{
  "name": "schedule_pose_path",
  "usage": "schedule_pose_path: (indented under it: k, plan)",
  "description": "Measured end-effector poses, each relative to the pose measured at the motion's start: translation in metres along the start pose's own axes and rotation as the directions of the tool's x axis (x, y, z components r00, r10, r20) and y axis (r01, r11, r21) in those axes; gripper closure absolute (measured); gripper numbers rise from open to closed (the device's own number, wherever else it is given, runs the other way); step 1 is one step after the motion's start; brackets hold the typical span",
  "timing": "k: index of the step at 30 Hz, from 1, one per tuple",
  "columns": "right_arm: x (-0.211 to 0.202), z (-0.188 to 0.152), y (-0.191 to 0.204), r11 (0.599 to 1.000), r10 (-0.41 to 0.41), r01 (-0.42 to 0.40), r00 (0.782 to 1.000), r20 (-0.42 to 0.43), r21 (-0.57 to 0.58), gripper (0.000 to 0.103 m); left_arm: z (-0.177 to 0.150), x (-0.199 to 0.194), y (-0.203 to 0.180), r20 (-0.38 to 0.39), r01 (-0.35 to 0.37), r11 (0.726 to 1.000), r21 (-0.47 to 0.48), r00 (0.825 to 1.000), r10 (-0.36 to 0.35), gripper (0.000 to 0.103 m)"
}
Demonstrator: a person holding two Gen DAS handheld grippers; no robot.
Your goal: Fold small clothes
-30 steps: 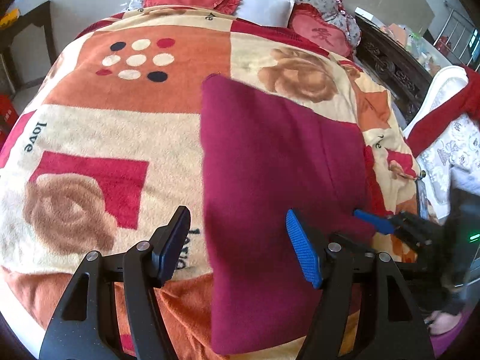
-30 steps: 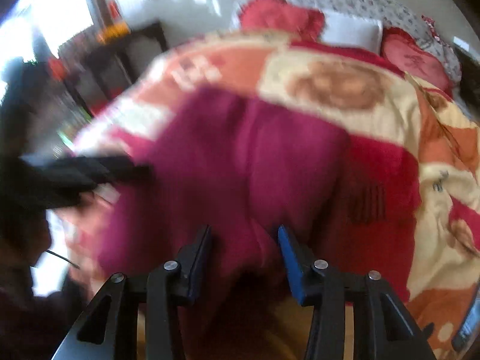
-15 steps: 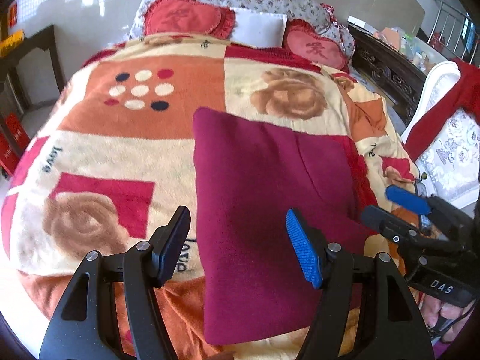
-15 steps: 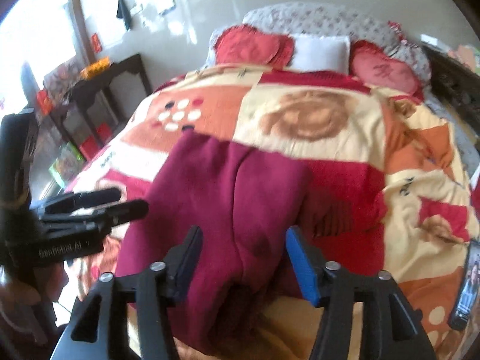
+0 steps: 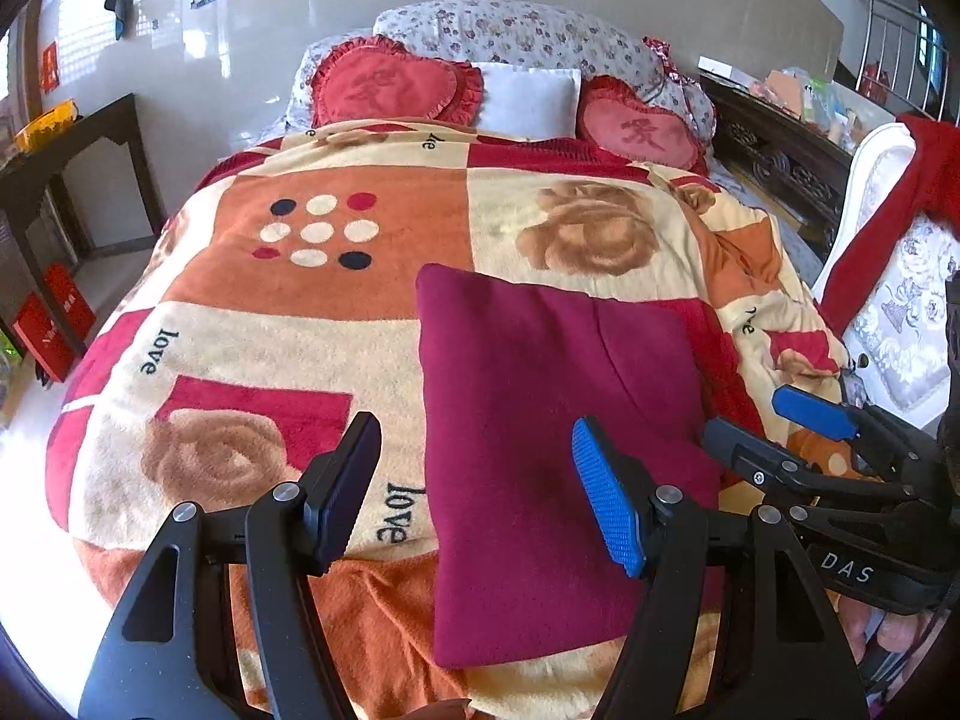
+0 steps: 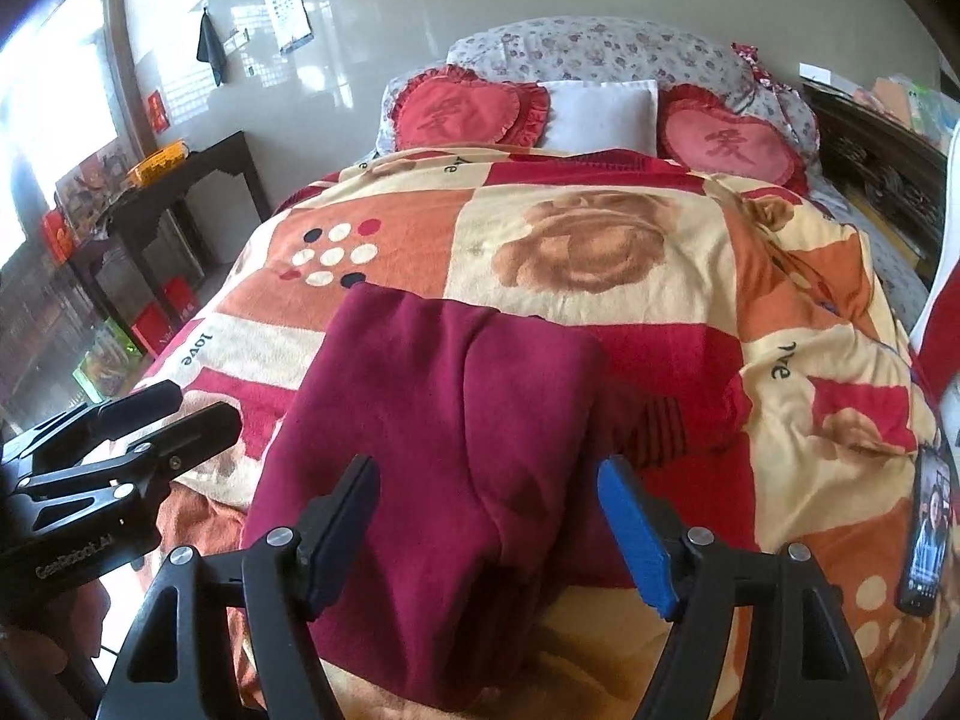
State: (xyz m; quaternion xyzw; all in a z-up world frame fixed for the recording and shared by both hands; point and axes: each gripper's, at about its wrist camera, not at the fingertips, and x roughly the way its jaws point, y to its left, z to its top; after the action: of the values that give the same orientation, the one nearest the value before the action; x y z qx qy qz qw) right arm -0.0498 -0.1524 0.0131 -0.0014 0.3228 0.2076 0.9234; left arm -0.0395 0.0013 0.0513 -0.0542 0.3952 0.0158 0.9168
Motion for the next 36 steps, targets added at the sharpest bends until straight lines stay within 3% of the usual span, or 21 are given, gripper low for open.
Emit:
schedule_pose_path:
  k: [3,36]
  plan:
    - [-0.003,-0.001,0.001,1.0,-0.014,0.014,1.0,0.0,0.006,0.025,-0.001,-0.003,0.002,0.007,0.002,1.0,-0.008,1.0,-0.002,0.036]
    - [0.01,-0.003,0.01,0.999,-0.027,0.026,0.999,-0.038,-0.018,0.025,-0.004,0.003,0.006,0.0,-0.017,1.0,-0.019,1.0,0.017,0.036]
